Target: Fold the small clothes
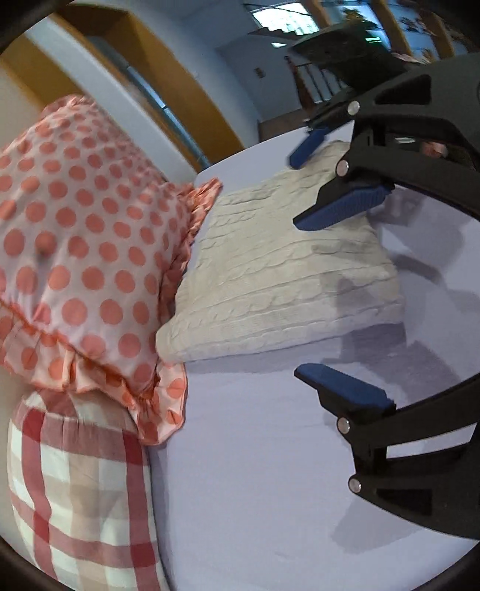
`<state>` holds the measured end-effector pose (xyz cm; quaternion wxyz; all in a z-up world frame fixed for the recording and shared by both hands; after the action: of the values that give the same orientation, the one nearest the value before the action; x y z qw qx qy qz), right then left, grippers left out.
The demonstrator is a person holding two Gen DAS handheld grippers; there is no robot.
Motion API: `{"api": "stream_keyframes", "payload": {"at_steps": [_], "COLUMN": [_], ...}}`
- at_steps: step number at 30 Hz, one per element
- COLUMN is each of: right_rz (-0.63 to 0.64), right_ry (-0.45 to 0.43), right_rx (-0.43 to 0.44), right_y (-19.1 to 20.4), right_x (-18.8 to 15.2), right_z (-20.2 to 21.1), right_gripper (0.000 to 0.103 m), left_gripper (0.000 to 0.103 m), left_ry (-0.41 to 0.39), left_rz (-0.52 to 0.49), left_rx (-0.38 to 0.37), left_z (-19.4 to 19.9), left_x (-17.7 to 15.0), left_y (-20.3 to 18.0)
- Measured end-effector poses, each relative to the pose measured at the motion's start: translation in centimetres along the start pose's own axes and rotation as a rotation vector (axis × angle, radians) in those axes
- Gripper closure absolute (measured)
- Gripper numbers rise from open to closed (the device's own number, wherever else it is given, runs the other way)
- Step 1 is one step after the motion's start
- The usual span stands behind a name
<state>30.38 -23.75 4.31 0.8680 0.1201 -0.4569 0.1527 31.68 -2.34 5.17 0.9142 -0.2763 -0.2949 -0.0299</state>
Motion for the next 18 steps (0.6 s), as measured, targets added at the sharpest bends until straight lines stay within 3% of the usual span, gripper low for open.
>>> {"api": "stream_keyframes", "payload": {"at_steps": [3,5,10,13,18], "right_rz": [-0.192,-0.285,-0.18,-0.223,-0.333], "right_ry": [0.046,0.081,0.117,0.154,0.123], "right_rx": [-0.058,-0.018,-0.054,-0.052,-0.051], "right_y": [-5.0,-6.7,-5.4,-6.3,-8.2], "right_x": [-0.1,-0.5,-1.1,-1.9,-1.0], "right_z": [-1.0,-1.5,-2.2,-2.7,-2.7], "right_gripper": [0.033,0.038,0.051,0.051,0.051], "left_gripper": [0.024,0.023,0.023,0.022,0.022], "left_ry": [-0.044,-0.061,-0.037,-0.026,-0.022], "left_rz": [-0.062,-0.061,-0.022,-0.009,0.012], "left_rx": [0.015,0.02,0.008,0.019,0.028], "left_z": [-0.4,-0.7,-1.7,-1.6,-1.3], "left_x": [0.0,0.5,0.5,0.1,-0.1], "left_y": [-0.7,-0.9,-0.6,0.3,1.3]}}
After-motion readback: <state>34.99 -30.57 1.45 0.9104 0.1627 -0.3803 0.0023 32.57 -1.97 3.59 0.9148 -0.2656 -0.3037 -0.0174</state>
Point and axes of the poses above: each gripper's, at about its wrist camera, not at the fingertips, and z roughly against the way its jaws point, y to its left, x to its top, the point moved 4 cm from there along -z, roughly the way its jaws point, and after that the axes turned 4 degrees about -y, right-handed, at the moved point
